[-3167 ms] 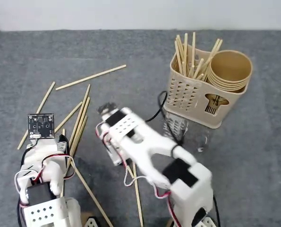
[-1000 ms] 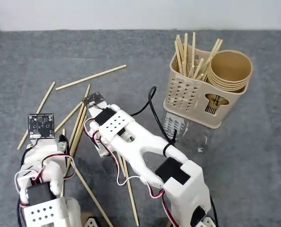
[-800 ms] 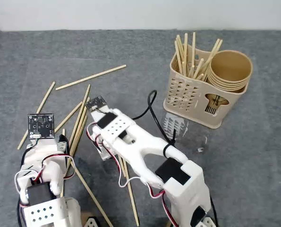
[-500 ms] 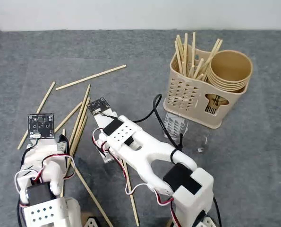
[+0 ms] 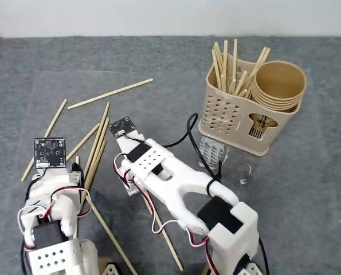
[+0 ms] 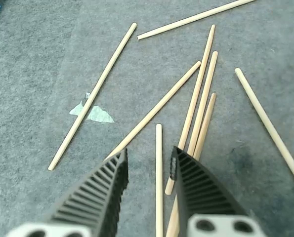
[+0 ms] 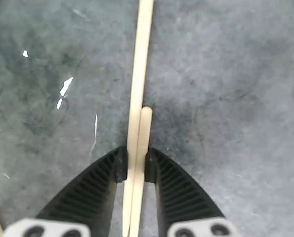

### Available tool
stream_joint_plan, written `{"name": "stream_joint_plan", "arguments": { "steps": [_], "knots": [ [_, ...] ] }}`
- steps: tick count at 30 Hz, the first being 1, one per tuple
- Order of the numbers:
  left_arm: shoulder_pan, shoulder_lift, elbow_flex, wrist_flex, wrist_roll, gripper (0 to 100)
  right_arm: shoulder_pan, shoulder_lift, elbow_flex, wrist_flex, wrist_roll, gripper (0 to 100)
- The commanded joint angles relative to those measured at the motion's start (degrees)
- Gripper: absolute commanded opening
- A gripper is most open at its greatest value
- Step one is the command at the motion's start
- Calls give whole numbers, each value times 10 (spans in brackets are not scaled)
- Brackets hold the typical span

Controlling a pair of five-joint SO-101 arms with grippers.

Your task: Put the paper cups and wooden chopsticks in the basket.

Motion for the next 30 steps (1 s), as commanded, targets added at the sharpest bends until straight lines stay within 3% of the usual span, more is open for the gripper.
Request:
{"name": "stream_joint_plan", "arguments": {
  "steps": [1,13,18,22,30],
  "knots": [
    [-4,-8,-5,-12,-6,137,6,-35,3,3,20,9],
    [-4,-8,-5,-12,-6,137,70,-220,1,106,62,9],
    [-4,-8,-5,-12,-6,137,25,-210,3,123,59,18],
    [-4,-8,-5,-12,-6,138,-5,-187,3,118,59,117],
    [-4,-6,-39,1,-6,141,50,-231,2,178,64,105]
  ]
}}
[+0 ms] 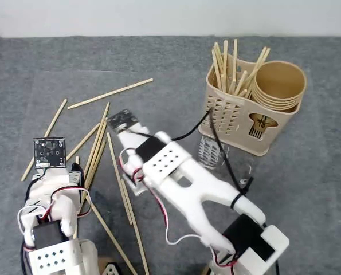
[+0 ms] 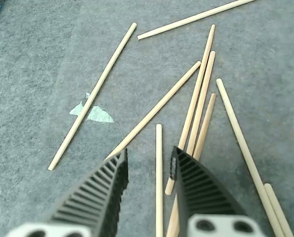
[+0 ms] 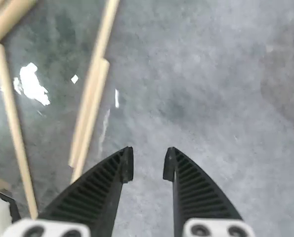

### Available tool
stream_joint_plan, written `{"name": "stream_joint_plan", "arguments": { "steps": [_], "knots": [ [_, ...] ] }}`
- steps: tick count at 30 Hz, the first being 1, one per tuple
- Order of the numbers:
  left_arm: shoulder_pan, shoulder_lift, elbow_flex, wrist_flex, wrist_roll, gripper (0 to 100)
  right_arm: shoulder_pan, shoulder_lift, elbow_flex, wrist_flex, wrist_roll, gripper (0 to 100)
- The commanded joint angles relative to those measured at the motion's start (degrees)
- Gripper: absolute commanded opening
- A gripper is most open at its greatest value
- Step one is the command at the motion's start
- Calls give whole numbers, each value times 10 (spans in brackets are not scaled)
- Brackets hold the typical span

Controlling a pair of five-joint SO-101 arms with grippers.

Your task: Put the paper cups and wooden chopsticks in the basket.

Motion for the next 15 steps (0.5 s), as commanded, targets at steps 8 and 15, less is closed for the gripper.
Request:
{"name": "stream_joint_plan", "arguments": {
  "steps": [8,15],
  "knots": [
    [0,-3,-163,105,-36,141,109,-178,-5,105,46,104],
    [19,9,-193,145,-96,141,172,-218,37,83,44,104]
  ]
}}
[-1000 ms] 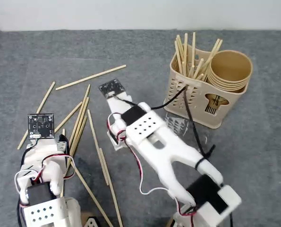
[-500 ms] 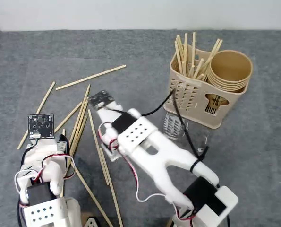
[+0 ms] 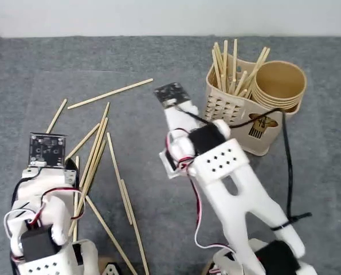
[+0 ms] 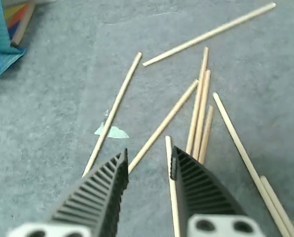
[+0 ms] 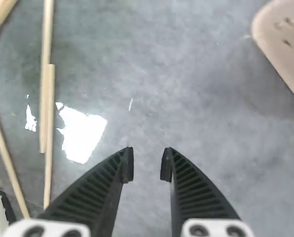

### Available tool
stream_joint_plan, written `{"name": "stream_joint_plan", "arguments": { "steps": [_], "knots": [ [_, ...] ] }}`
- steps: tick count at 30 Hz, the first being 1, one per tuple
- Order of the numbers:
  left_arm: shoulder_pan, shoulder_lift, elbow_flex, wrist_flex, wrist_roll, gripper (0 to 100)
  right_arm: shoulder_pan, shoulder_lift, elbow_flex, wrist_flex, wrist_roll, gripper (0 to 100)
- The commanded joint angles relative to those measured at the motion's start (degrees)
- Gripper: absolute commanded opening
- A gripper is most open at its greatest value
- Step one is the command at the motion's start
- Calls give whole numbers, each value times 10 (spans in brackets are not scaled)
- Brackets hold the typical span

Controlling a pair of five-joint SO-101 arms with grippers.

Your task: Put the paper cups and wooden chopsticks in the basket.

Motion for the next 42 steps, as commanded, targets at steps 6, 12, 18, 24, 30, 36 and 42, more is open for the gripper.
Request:
{"name": "stream_joint_plan", "arguments": {
  "steps": [6,12,18,24,30,36,42],
  "knots": [
    [21,171,-78,7,-49,141,91,-29,140,-157,2,104],
    [25,374,-190,7,-105,141,151,-25,211,-266,2,104],
    [67,564,-294,7,-157,196,162,-25,232,-307,2,104],
    [83,781,-415,7,-177,207,162,-25,233,-305,2,104],
    [81,974,-562,11,-177,208,162,-25,234,-304,2,104],
    [79,1108,-672,17,-175,207,162,-25,234,-304,2,104],
    [86,1197,-776,133,-174,194,162,-26,234,-303,2,104]
  ]
}}
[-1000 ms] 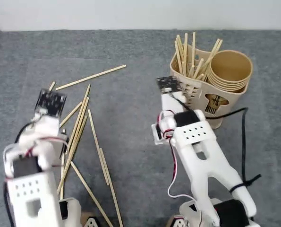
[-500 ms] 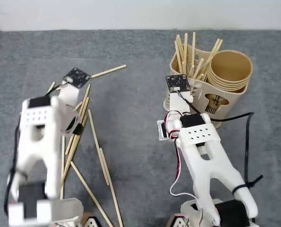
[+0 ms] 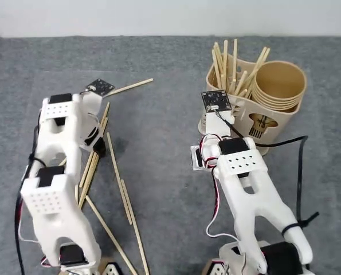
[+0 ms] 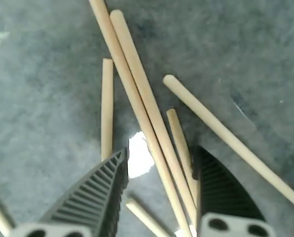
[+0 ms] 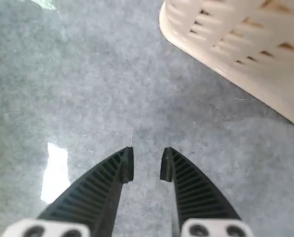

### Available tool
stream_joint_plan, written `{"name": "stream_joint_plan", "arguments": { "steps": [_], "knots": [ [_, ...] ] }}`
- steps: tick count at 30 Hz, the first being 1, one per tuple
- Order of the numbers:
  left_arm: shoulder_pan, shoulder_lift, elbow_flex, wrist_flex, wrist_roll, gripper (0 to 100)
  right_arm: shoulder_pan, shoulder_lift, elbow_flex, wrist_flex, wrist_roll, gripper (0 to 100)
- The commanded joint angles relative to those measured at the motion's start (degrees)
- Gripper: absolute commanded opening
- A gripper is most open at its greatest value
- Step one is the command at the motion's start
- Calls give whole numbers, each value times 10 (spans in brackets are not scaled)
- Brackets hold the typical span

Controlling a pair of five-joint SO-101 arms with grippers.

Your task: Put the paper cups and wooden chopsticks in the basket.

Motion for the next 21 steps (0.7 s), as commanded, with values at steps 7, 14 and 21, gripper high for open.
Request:
{"name": "stream_joint_plan", "arguments": {
  "steps": [7,14,21],
  "knots": [
    [27,157,-211,172,-4,16,6,-29,-2,7,2,104],
    [33,200,-300,220,-1,10,6,-29,-2,7,2,104],
    [34,75,-244,220,0,9,6,-29,-2,7,2,104]
  ]
}}
